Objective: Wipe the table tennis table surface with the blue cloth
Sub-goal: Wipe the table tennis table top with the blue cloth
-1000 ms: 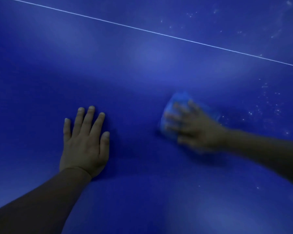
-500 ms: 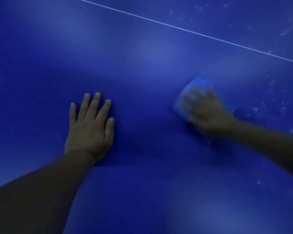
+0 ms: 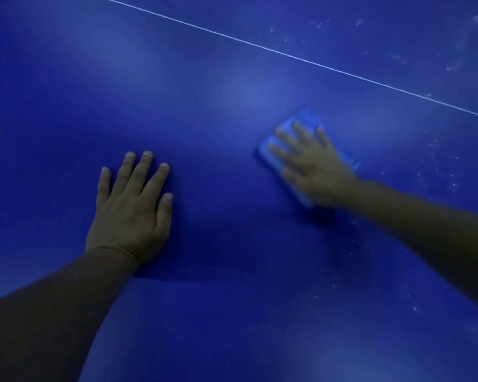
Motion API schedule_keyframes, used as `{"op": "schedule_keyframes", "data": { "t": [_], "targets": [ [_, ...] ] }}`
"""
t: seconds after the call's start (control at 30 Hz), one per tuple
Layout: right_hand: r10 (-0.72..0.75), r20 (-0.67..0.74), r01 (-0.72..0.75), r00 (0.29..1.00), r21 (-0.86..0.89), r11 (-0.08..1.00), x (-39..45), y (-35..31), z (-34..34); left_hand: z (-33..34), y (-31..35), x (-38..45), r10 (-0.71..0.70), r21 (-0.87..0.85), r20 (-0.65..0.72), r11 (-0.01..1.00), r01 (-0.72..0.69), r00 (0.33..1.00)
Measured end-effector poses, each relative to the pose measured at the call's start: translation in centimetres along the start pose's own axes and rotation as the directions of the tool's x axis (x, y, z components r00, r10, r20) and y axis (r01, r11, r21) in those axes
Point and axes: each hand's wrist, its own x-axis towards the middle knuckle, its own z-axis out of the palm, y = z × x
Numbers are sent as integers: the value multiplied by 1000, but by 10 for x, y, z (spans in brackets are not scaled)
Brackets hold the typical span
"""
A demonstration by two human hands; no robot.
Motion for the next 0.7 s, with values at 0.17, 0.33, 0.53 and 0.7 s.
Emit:
{"op": "schedule_keyframes", "data": {
  "t": [0.17, 0.33, 0.53, 0.7],
  "targets": [
    [742, -25, -742, 670, 30, 670, 6, 142, -9, 3, -2, 0, 3, 2, -11, 1000, -3, 1000],
    [320, -48, -323, 946, -91, 942, -43, 27, 8, 4, -2, 1, 10, 24, -12, 1000, -10, 1000],
    [424, -59, -428, 903, -64, 902, -79, 62, 5, 0, -1, 1, 5, 14, -13, 1000, -4, 1000],
    [571, -61, -572, 819, 4, 820, -121, 3, 6, 2, 0, 2, 41, 52, -22, 998, -40, 999]
  ]
}}
